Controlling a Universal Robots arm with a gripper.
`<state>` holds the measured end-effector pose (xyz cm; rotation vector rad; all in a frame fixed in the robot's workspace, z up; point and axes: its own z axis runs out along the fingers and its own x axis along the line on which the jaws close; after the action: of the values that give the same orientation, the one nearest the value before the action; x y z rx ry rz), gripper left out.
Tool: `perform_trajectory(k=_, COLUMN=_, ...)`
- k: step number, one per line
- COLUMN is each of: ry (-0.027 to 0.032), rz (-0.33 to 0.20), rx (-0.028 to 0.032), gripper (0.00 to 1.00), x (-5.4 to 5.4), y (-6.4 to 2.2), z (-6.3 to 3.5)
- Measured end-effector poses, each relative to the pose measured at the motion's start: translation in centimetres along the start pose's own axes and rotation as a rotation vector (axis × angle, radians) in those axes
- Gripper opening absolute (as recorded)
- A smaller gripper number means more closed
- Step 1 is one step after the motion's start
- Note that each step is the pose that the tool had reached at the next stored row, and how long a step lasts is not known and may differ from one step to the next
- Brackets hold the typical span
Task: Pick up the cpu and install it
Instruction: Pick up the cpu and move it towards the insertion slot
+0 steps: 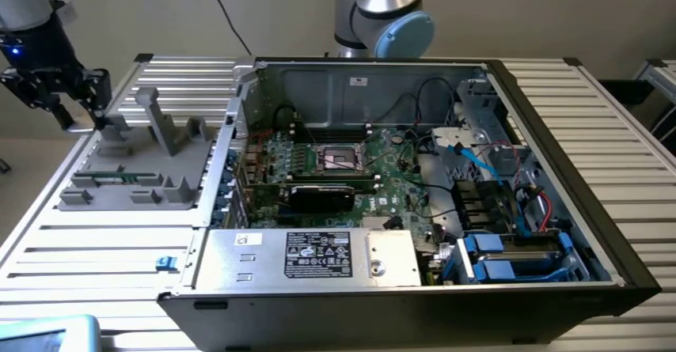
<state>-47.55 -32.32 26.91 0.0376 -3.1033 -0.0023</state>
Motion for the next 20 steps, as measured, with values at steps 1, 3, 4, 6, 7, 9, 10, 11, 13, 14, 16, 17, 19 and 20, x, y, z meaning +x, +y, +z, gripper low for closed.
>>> perform_trajectory(k=1, ry=0.0, rz=0.0, rx=0.0, gripper=0.56, x=0.0, y=0.0, z=-0.42)
perform_trajectory(k=3, ry=0.0001, rz=0.0, rx=0.0, gripper=0.56, x=-0.1, y=0.0, z=-1.3)
perform_trajectory(k=4, ry=0.0, rz=0.0, rx=0.0, gripper=0.56, x=-0.1, y=0.0, z=-1.72)
perform_trajectory(k=6, ry=0.0001, rz=0.0, rx=0.0, gripper=0.56, x=-0.2, y=-0.01, z=-2.62)
perform_trajectory(k=7, ry=0.0, rz=0.0, rx=0.0, gripper=0.56, x=-0.3, y=-0.01, z=-3.12)
perform_trajectory(k=9, ry=0.0001, rz=0.0, rx=0.0001, gripper=0.56, x=-0.7, y=-0.01, z=-4.03)
perform_trajectory(k=10, ry=0.0001, rz=0.0, rx=0.0, gripper=0.56, x=-0.9, y=-0.02, z=-4.49)
perform_trajectory(k=11, ry=0.0, rz=0.0, rx=0.0, gripper=0.56, x=-1.1, y=-0.02, z=-4.95)
perform_trajectory(k=13, ry=0.0001, rz=0.0, rx=0.0, gripper=0.56, x=-1.5, y=-0.03, z=-5.87)
perform_trajectory(k=14, ry=0.0, rz=0.0, rx=0.0, gripper=0.56, x=-1.7, y=-0.04, z=-6.33)
perform_trajectory(k=16, ry=0.0, rz=0.0, rx=-0.0001, gripper=0.56, x=-2.3, y=-0.05, z=-7.25)
perform_trajectory(k=17, ry=0.0001, rz=0.0, rx=-0.0001, gripper=0.56, x=-2.6, y=-0.06, z=-7.65)
perform_trajectory(k=19, ry=0.0003, rz=0.0, rx=0.0, gripper=0.56, x=-3.1, y=-0.07, z=-8.27)
perform_trajectory(k=20, ry=0.0003, rz=0.0, rx=0.0, gripper=0.56, x=-3.4, y=-0.08, z=-8.54)
